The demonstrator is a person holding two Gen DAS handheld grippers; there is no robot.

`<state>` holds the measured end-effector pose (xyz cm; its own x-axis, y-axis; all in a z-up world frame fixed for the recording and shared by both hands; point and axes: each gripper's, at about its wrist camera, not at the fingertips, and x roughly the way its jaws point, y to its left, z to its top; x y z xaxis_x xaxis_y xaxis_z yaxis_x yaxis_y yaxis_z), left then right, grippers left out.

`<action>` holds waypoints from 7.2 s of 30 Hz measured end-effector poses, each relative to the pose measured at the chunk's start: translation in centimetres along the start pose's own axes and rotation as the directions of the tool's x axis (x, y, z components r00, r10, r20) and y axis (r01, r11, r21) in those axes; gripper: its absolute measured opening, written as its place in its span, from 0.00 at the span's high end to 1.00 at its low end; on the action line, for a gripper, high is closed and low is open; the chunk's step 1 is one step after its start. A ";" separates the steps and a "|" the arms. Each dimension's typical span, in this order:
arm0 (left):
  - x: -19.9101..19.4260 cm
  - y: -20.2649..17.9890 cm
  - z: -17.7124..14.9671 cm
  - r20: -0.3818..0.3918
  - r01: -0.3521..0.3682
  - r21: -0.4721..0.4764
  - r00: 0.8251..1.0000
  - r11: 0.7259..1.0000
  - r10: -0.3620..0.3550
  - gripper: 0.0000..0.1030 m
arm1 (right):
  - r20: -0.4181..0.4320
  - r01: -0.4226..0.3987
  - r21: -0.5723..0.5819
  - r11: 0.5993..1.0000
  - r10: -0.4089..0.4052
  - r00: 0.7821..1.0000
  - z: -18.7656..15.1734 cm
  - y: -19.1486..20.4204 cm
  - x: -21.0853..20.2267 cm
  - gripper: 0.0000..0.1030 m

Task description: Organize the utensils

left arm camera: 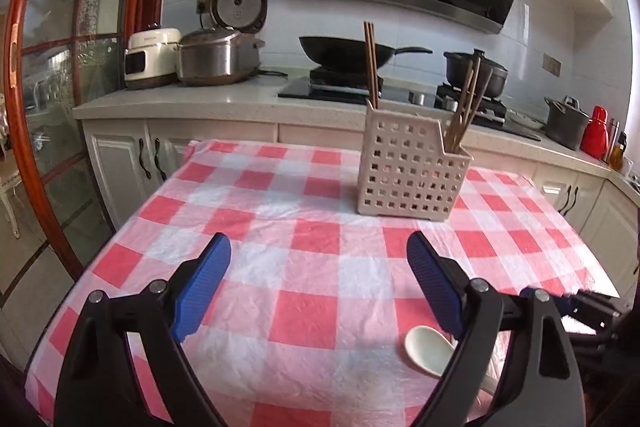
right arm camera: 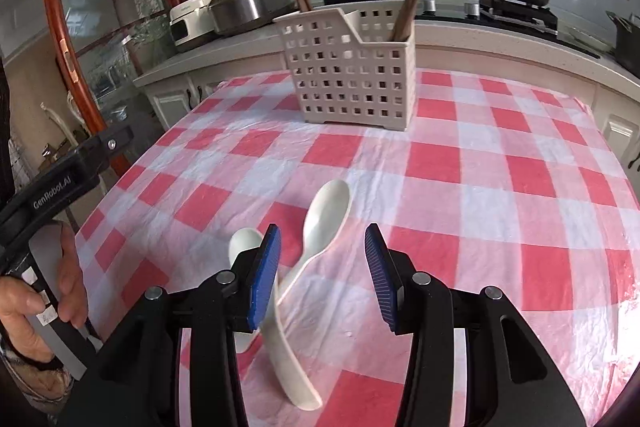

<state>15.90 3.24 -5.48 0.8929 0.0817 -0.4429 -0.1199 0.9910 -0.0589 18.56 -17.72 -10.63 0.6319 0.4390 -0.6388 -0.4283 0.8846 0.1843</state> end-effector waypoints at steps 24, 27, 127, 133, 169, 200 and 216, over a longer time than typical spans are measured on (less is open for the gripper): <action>1.1 6.3 -1.3 -0.038 -0.022 -0.125 0.999 0.992 0.017 0.16 | -0.200 0.048 -0.195 0.980 -0.087 0.976 -0.6 6.7 6.9 0.58; 1.5 6.6 -1.4 -0.048 -0.020 -0.139 0.999 0.990 0.014 0.16 | -0.190 0.048 -0.183 0.982 -0.083 0.978 -0.2 6.5 6.7 0.67; 5.8 -0.8 0.6 -0.126 0.200 0.019 0.972 0.980 -0.196 0.71 | -0.203 -0.003 0.025 1.000 0.008 0.979 4.2 0.6 10.1 0.60; 6.2 0.0 0.4 -0.127 0.191 -0.002 0.974 0.982 -0.189 0.71 | -0.243 0.094 -0.123 0.988 -0.122 0.962 4.9 2.8 11.7 0.62; 6.1 -4.5 6.4 -0.065 0.244 0.102 0.969 0.964 -0.238 0.71 | 0.199 0.123 -0.037 0.992 -0.114 0.973 9.6 -0.9 0.1 0.80; 9.3 -5.5 7.4 -0.072 0.244 0.107 0.969 0.964 -0.237 0.71 | -0.108 0.126 0.366 0.922 -0.092 0.990 4.1 -10.1 7.0 0.55; 10.8 -4.7 7.6 -0.078 0.235 0.086 0.970 0.968 -0.229 0.71 | -0.117 0.153 0.402 0.903 -0.116 0.986 8.2 -12.7 11.3 0.68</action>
<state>29.42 0.31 -3.16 0.8602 -0.1555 -0.4856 0.1311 0.9878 -0.0842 36.49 -22.71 -14.05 0.5971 0.3124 -0.7388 -0.0303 0.9292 0.3684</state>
